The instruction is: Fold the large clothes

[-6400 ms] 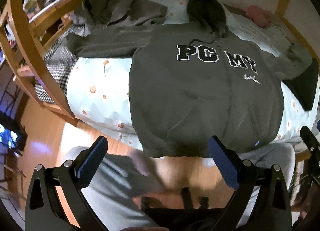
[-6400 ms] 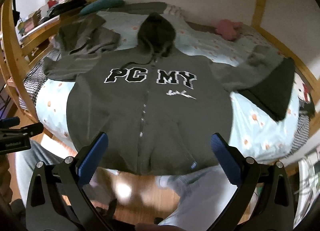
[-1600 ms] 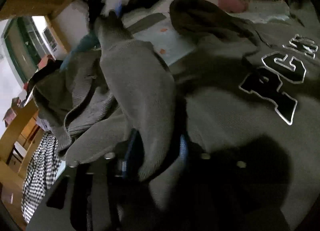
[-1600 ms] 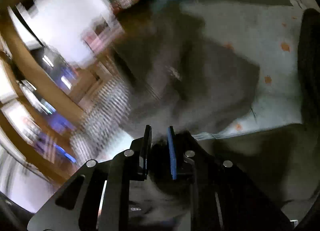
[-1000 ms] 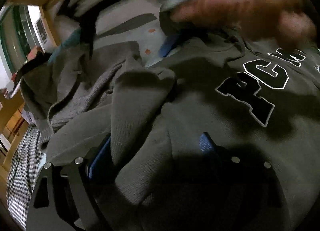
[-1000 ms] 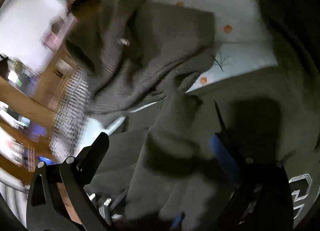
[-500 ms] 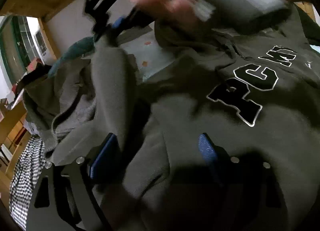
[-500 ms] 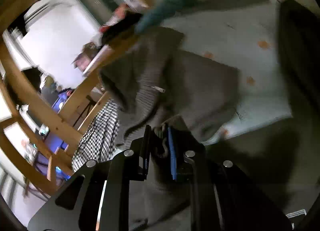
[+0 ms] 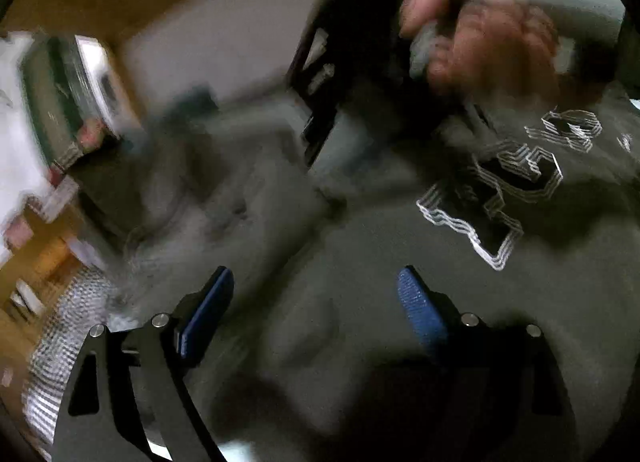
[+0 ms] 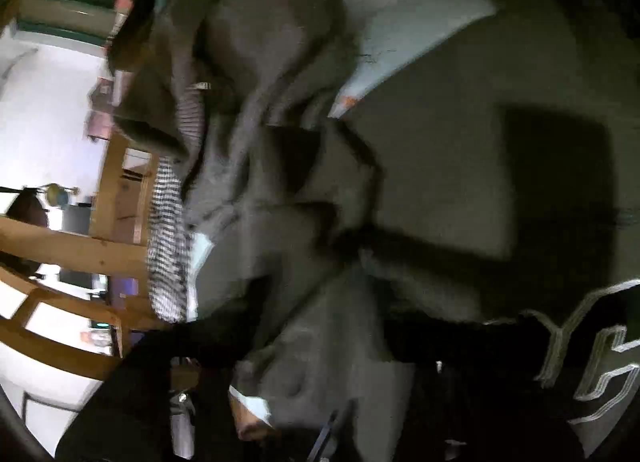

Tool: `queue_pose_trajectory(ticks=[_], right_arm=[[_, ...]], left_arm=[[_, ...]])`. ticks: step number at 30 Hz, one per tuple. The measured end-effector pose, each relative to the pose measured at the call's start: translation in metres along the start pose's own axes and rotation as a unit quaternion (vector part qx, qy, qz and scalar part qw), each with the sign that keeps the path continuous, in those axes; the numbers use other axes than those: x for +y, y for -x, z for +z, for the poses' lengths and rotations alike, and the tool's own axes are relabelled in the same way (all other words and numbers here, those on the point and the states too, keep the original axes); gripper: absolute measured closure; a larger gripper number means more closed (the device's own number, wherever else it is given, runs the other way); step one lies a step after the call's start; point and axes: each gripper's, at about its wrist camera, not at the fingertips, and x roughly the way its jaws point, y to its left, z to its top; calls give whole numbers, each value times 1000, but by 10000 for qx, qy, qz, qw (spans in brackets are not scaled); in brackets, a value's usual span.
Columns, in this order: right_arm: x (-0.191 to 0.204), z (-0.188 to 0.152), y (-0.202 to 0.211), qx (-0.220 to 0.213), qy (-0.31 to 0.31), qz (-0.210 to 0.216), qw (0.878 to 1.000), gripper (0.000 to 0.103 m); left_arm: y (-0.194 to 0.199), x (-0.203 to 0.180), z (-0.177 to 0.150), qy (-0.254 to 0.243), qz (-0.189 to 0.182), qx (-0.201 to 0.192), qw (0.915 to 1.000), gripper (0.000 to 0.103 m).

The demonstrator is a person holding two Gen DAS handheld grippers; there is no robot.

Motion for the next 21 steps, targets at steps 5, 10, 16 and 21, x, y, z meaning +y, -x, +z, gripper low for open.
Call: queue_pose_trajectory(ticks=[5,10,16,21], right_arm=[[32,19,-20,-500,207,-392,9978,3],[47,47,-72,-109,554,-1483,9873,4],[74,47,-57,-515,1192,-1223,9840,75],[79,24,32,-1667,1703,1310,9623,80]], left_arm=[[-25,61,5,1214,331,463,9910,6],[-85,71,-20,1579,-367,1909,9681,6],[-81,68,-21,1564,-422,1872,9689,7],[-42,70,-12,1793,-580,984,9771,7]])
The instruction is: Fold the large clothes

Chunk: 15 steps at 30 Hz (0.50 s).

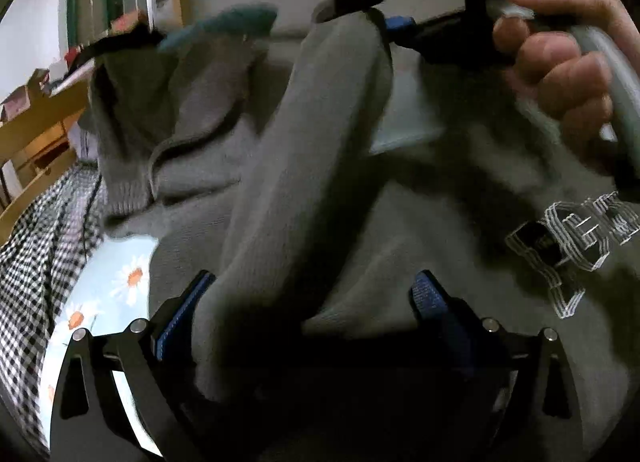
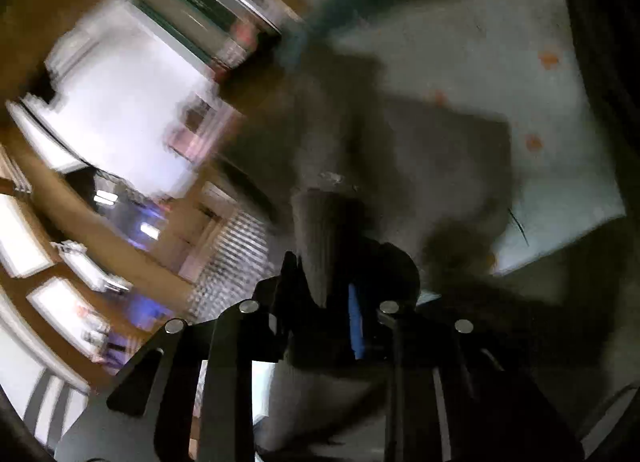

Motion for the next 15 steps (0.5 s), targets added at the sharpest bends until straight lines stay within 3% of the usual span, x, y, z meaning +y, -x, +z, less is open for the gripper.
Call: queue_pose_trajectory(ticks=[4,7,10,12,13,15], right_arm=[[3,-3,79,-601,355,556,9960,86],[-30,-8,137,-987,152,270,9946,94],[-92,-17,188,-1360,-687,-180,9882,94],[-137,-35,199,-830,-1333,-846,9840,91],[-148,-40,196,-546,-1535,-932,9822,91],[-157,-59,177,163,-1740,-940,9801,62]], left_arm=[[41,-10,7,227,-561,-489,9970,7],[69,-22,0,749,-1119,-398,9901,7],[88,-31,-12,1310,-1529,-260,9792,7],[98,-35,-17,1481,-1471,-235,9777,7],[101,-38,-20,1468,-1252,-257,9809,7],[96,-40,-19,1287,-731,-175,9888,7]])
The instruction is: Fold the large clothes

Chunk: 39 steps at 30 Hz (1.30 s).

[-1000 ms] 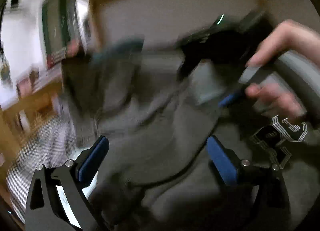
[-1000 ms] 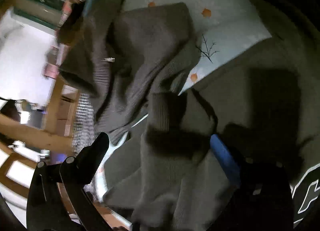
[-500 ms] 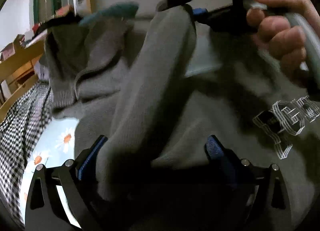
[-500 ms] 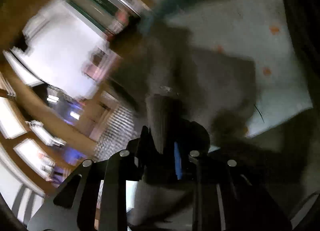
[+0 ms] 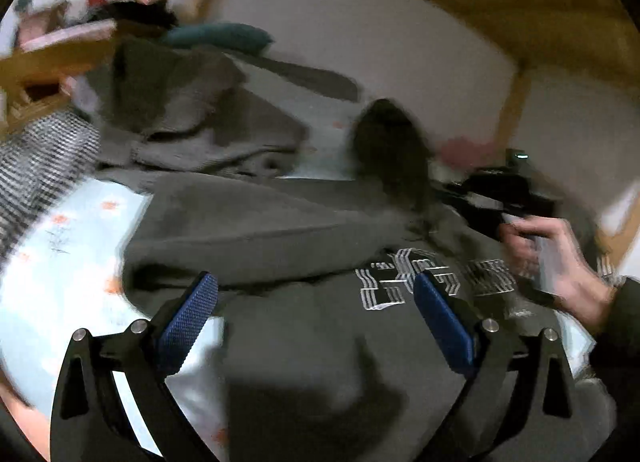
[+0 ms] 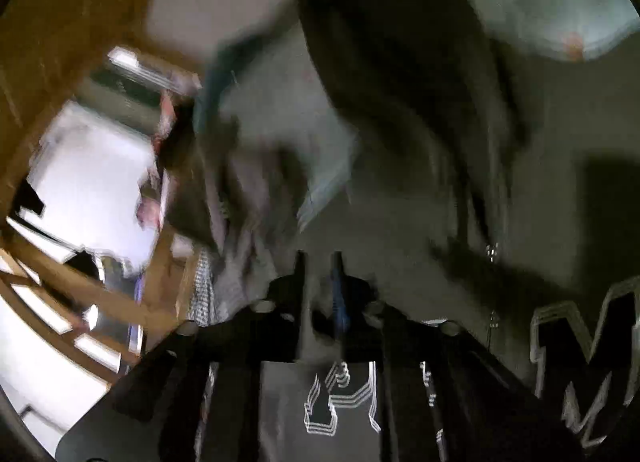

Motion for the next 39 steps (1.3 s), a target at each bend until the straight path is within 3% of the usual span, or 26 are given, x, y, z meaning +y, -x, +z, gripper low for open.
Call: queue_pose_trajectory(ticks=[1,2,4,8,10,12,13,14,15,16,17,20,21,22,25,28,33,36,39], right_arm=[[1,-9,-9,200,-46,15,9998,16],[3,-22,-20,322,-197,226,9990,3],[12,-40,-39,528,-355,480,9968,3],[19,-60,-70,674,-839,-7,9942,3],[18,-57,-72,355,-948,6,9949,3],[18,-54,-78,364,-1085,119,9934,3],[19,-51,-84,402,-1116,176,9928,9],[21,-47,-90,468,-1114,166,9925,30],[24,-44,-100,626,-1064,10,9923,43],[23,-43,-106,772,-1016,-182,9917,71],[24,-41,-113,844,-902,-168,9922,79],[41,-33,-101,517,-395,393,9971,84],[52,-32,-89,276,-130,783,9965,85],[60,-30,-76,29,15,1204,9927,86],[68,-18,-38,-516,112,1766,9829,86],[57,1,11,-1012,46,2045,9736,86],[1,19,87,-1543,-32,1456,9772,87],[-44,17,109,-1547,-272,893,9835,87],[-85,6,111,-1283,-532,316,9898,86]], left_arm=[[-10,2,5,-54,117,115,9999,7],[-17,5,10,-43,136,180,9997,7],[-33,9,26,-59,223,165,9996,7],[-69,12,57,-381,600,144,9974,6],[-107,16,61,-463,729,731,9936,6],[-146,23,51,-424,805,1693,9814,6],[-161,27,41,-415,804,2026,9751,6],[-157,26,38,-508,795,1817,9788,6],[-155,24,36,-575,793,1760,9795,6],[-152,21,32,-671,804,1754,9789,6],[-149,21,30,-716,808,1703,9795,6],[-139,19,27,-765,767,1507,9826,6],[-131,18,28,-714,689,1344,9860,6],[-124,16,28,-649,612,1244,9882,6],[-108,3,34,-412,163,1045,9935,6],[-91,-24,43,-520,-222,843,9948,6],[-52,-54,57,-390,-773,533,9948,6],[-56,-49,67,-160,-448,545,9974,6],[-89,-21,74,339,53,689,9970,6]])
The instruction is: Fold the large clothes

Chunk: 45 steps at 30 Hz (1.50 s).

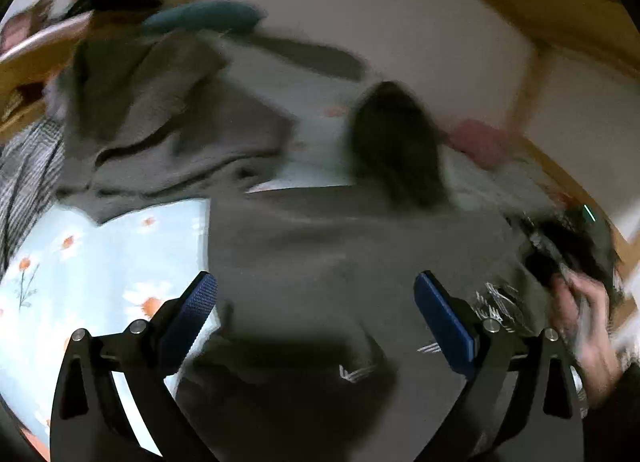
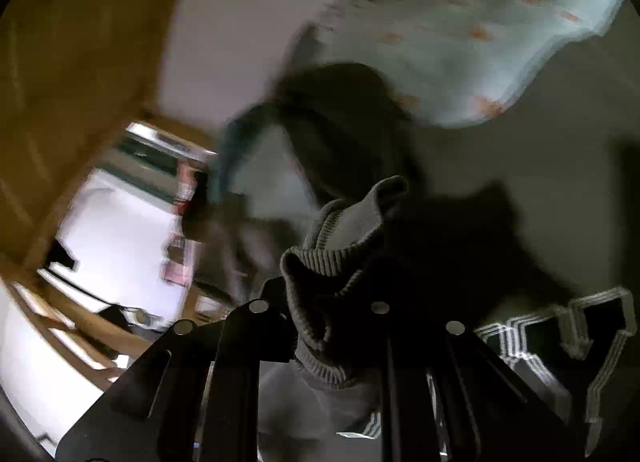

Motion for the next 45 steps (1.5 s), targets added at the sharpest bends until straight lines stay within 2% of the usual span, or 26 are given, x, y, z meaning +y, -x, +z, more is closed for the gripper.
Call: queue_pose_trajectory(ticks=[2,3,4,5,7,8,9,10,11,13,14,17,20,21,23,24,28,31,33,35,38,40,42,45], right_arm=[[-20,-7,0,159,-73,-264,9995,82],[-23,-10,-3,173,-106,-399,9990,76],[-29,-12,-2,144,-141,-607,9980,47],[-31,-14,1,32,-143,-694,9975,16],[-23,-20,7,-324,33,-774,9965,11],[-10,-21,15,-548,306,-1228,9904,9],[2,-21,21,-737,593,-1609,9824,8],[21,-25,27,-977,1049,-2010,9690,3],[40,-30,29,-1145,1507,-2267,9554,3],[64,-36,18,-1069,2256,-2557,9340,3],[80,-45,-3,-738,2774,-2743,9178,3],[93,-70,-54,-149,3422,-3118,8863,3],[63,-83,-92,560,3155,-3542,8786,3],[46,-86,-104,863,2980,-3814,8708,3],[47,-94,-99,716,3225,-3791,8644,3],[46,-97,-93,802,3311,-3827,8588,3],[41,-106,-70,844,3688,-3626,8517,4],[46,-104,-58,728,3811,-3497,8527,3],[40,-105,-65,914,3863,-3589,8448,4],[37,-105,-73,926,3816,-3481,8513,3],[34,-105,-70,852,3853,-3335,8562,3],[32,-106,-69,811,3857,-3285,8583,3],[31,-105,-69,831,3832,-3262,8602,3],[31,-104,-69,843,3822,-3238,8614,3]], left_arm=[[-26,16,3,268,21,314,9991,6],[-44,22,6,319,63,564,9979,6],[-65,24,7,290,152,834,9960,6],[-79,24,5,193,276,947,9949,6],[-108,20,-8,-220,763,1256,9889,6],[-116,18,-16,-470,935,1260,9865,4],[-112,17,-20,-570,940,1029,9886,5],[-111,18,-21,-534,949,965,9894,5],[-111,19,-21,-540,958,949,9894,5],[-113,21,-21,-516,968,922,9897,5],[-114,21,-22,-553,1008,875,9895,4],[-114,21,-23,-601,1046,800,9895,4],[-106,17,-25,-609,1054,780,9895,4],[-108,17,-24,-612,1057,779,9894,4],[-107,15,-24,-620,1064,772,9894,4],[-107,15,-24,-623,1068,765,9894,4],[-107,15,-27,-657,1107,730,9890,4],[-108,15,-26,-660,1121,745,9887,4],[-107,14,-24,-645,1133,808,9882,4],[-99,9,-17,-557,1167,831,9881,5],[-72,-15,-3,-228,681,341,9968,5],[-75,-34,5,-162,572,343,9976,5],[-93,-50,7,-251,833,527,9948,5],[-115,-62,-9,-754,1457,521,9851,5]])
